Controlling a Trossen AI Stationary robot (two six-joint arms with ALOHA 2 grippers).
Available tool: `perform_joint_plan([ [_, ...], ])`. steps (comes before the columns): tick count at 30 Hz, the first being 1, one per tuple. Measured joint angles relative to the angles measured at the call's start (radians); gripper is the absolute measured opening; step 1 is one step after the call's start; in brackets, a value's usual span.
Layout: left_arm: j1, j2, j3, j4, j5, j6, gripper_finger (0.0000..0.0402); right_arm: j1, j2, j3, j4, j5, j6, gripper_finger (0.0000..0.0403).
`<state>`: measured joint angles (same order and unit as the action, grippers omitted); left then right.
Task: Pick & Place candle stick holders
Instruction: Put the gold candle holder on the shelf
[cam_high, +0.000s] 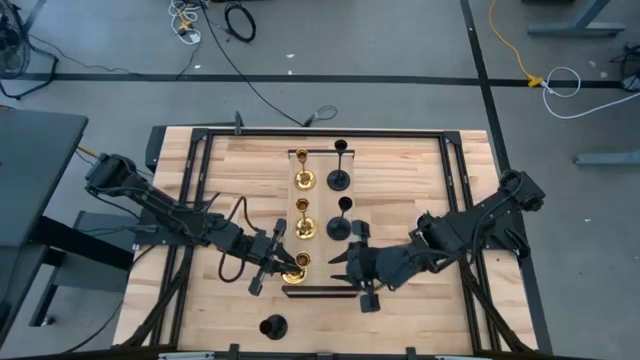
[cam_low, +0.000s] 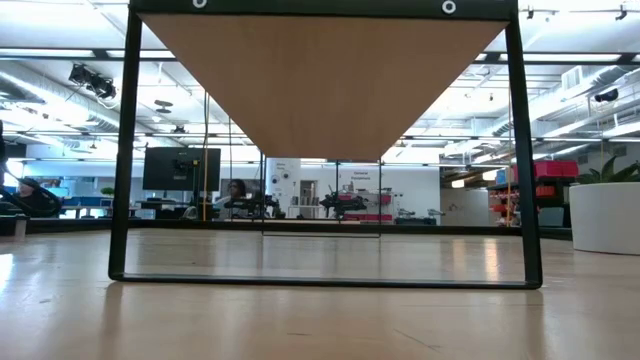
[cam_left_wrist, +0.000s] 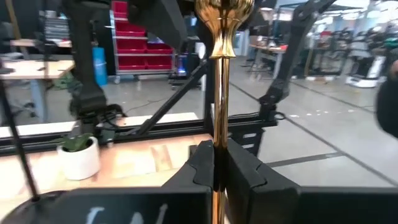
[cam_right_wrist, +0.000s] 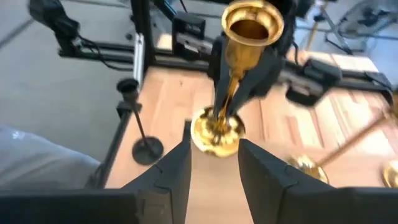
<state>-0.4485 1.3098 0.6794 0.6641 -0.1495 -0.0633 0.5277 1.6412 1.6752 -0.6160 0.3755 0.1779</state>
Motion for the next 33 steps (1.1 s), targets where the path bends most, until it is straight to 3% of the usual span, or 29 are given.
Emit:
perform_joint_plan([
  [17, -0.084, 0.000, -0.004, -0.039, -0.290, 0.049, 0.0014, 0.167, -0.004, 0.000, -0.190, 0.232, 0.193, 0.0134],
  [23, -0.092, 0.000, -0.185, 0.204, -0.308, -0.026, 0.0014, 0.218, -0.004, 0.000, -0.212, 0.289, 0.241, 0.0134],
  [27, -0.113, -0.001, -0.276, 0.454, -0.311, 0.053, 0.0014, 0.237, -0.004, 0.000, -0.214, 0.299, 0.259, 0.0134],
  [33, -0.110, 0.031, -0.274, 0.520, -0.304, 0.134, 0.0014, 0.243, -0.004, 0.000, -0.215, 0.307, 0.270, 0.0134],
])
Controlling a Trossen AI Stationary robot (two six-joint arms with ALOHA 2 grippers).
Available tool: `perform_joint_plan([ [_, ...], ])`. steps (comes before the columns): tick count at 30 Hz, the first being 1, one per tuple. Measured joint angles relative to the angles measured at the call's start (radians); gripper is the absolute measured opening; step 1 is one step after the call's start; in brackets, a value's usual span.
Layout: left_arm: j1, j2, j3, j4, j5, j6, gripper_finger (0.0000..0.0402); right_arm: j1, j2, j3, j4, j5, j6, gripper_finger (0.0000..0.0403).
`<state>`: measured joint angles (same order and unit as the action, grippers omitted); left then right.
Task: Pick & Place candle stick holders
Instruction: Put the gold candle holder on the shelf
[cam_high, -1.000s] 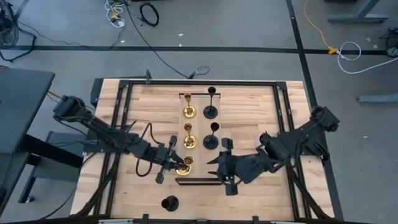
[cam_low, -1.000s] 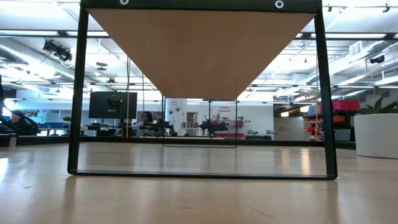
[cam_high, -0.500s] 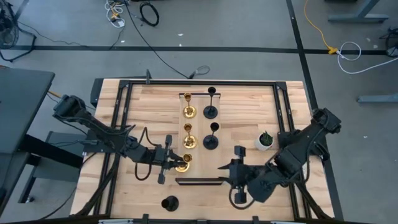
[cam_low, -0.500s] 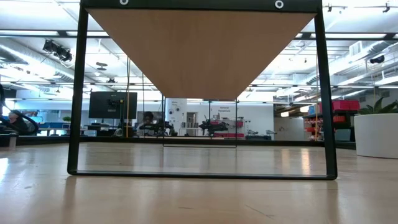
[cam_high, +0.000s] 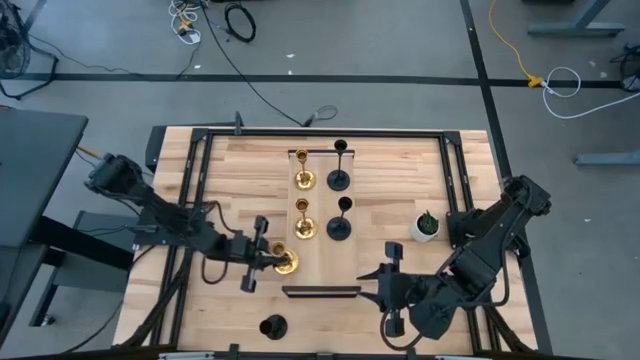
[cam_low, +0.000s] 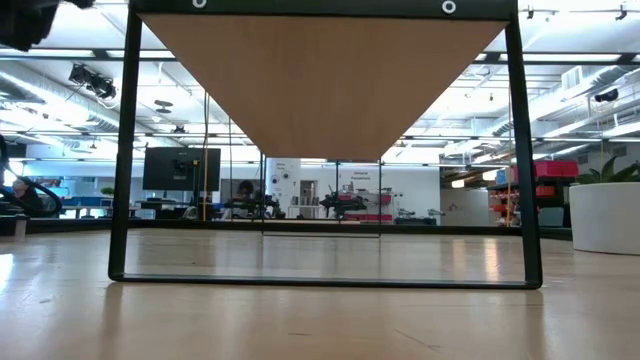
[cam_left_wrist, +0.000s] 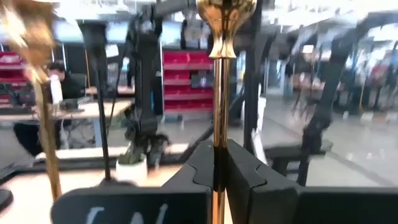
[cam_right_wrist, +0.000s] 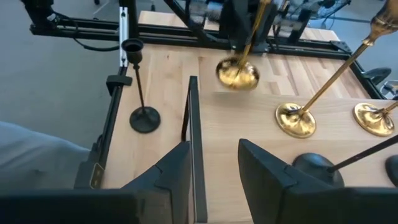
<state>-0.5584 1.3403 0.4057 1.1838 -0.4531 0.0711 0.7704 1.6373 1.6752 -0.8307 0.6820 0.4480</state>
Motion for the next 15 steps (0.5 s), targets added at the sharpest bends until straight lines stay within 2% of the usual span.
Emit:
perform_joint_plan([
  [6, 0.025, 0.136, 0.083, 0.024, 0.033, 0.034, 0.0014, -0.001, 0.001, 0.000, 0.000, 0.036, -0.010, 0.0134],
  [8, 0.025, 0.151, 0.092, 0.008, 0.033, 0.055, 0.0014, 0.000, 0.001, 0.000, 0.000, 0.036, -0.003, 0.0134],
  [15, 0.046, 0.203, 0.099, 0.102, 0.077, 0.049, 0.0014, 0.014, 0.001, 0.000, -0.004, 0.035, 0.015, 0.0134],
])
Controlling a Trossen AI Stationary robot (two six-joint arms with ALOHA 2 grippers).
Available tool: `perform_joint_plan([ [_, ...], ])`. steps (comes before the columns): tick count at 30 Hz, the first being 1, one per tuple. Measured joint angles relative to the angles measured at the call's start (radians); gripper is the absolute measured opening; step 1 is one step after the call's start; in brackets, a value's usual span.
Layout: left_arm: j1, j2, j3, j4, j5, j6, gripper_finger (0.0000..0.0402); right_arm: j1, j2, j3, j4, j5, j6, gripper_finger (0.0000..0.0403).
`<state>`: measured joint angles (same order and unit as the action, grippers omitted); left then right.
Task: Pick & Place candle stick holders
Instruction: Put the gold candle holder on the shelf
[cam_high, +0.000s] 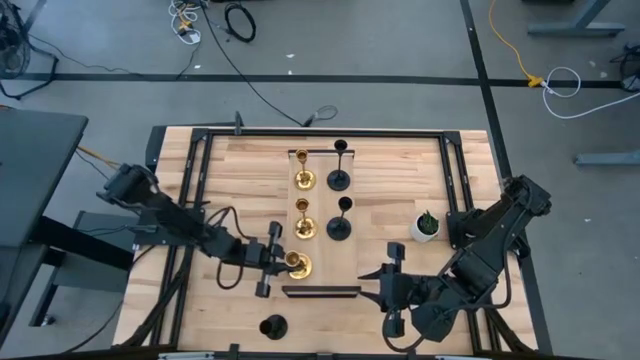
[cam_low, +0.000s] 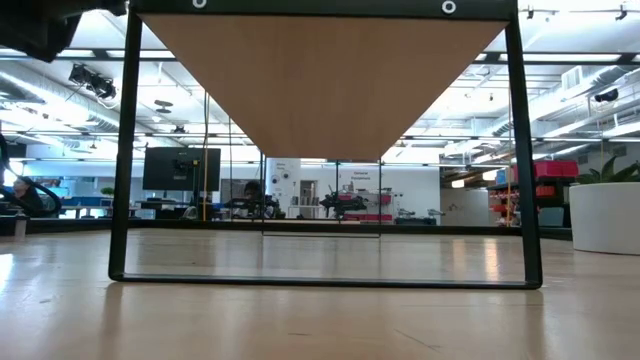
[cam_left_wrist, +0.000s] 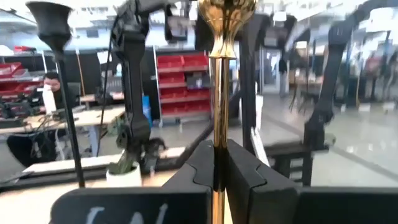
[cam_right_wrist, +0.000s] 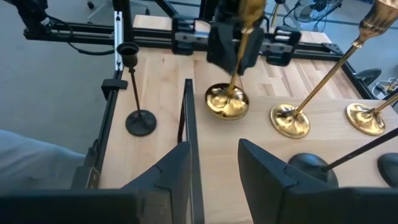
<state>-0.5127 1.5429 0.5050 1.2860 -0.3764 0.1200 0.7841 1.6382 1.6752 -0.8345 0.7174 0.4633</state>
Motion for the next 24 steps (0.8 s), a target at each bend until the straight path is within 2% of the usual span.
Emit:
perform_joint_plan([
  [8, 0.039, 0.103, 0.001, 0.136, 0.026, -0.034, 0.0014, 0.006, 0.000, 0.000, 0.002, 0.000, 0.000, 0.0134],
  [24, 0.049, 0.142, 0.001, 0.130, 0.058, -0.108, 0.0019, 0.005, 0.000, 0.000, 0.003, 0.001, -0.004, 0.0134],
])
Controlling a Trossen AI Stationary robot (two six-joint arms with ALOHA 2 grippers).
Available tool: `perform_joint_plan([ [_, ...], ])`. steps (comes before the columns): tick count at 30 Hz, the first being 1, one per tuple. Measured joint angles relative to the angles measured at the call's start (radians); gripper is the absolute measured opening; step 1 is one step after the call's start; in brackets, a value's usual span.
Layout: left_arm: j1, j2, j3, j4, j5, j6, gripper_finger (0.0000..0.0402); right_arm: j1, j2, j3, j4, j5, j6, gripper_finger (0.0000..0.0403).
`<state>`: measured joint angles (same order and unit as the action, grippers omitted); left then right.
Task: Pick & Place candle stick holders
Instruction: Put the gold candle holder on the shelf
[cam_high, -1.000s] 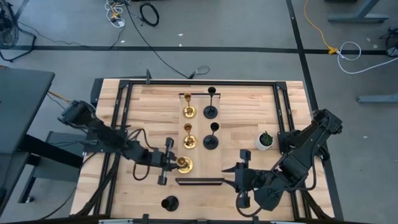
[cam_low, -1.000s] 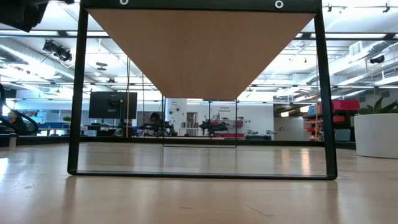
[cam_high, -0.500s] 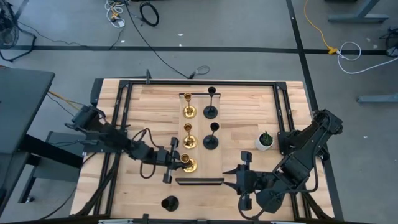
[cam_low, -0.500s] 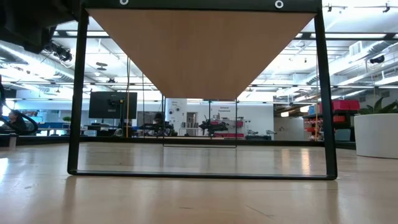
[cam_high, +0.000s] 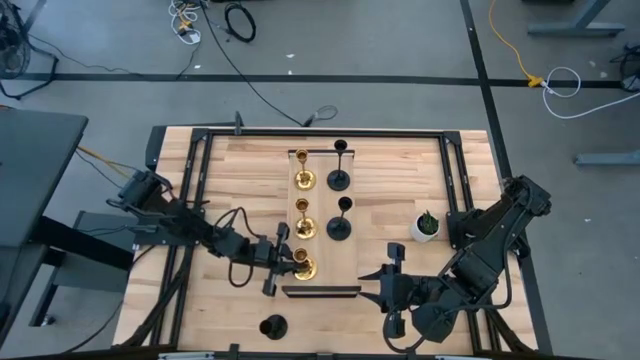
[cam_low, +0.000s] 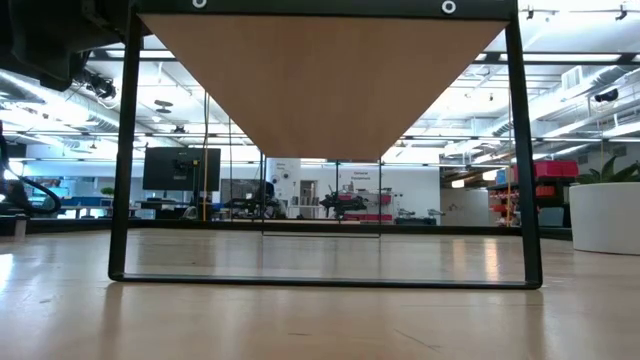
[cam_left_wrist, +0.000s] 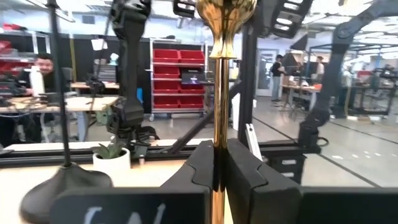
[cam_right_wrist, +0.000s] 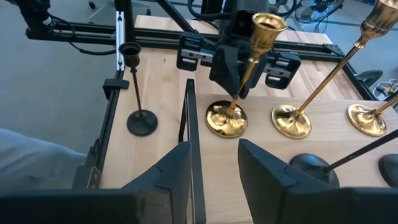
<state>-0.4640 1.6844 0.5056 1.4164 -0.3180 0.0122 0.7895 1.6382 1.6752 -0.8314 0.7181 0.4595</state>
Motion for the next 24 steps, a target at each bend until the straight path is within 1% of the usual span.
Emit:
perform_joint_plan([
  [4, -0.001, 0.000, 0.000, -0.007, 0.018, -0.001, 0.0017, 0.000, 0.000, 0.000, 0.000, 0.000, 0.000, 0.0134],
  [11, 0.000, -0.001, 0.000, -0.005, 0.017, -0.008, 0.0058, 0.000, 0.000, 0.000, 0.001, 0.000, 0.003, 0.0134],
  [24, 0.000, -0.003, 0.000, -0.007, 0.017, -0.009, 0.0054, 0.000, 0.000, 0.000, 0.000, 0.000, 0.003, 0.0134],
])
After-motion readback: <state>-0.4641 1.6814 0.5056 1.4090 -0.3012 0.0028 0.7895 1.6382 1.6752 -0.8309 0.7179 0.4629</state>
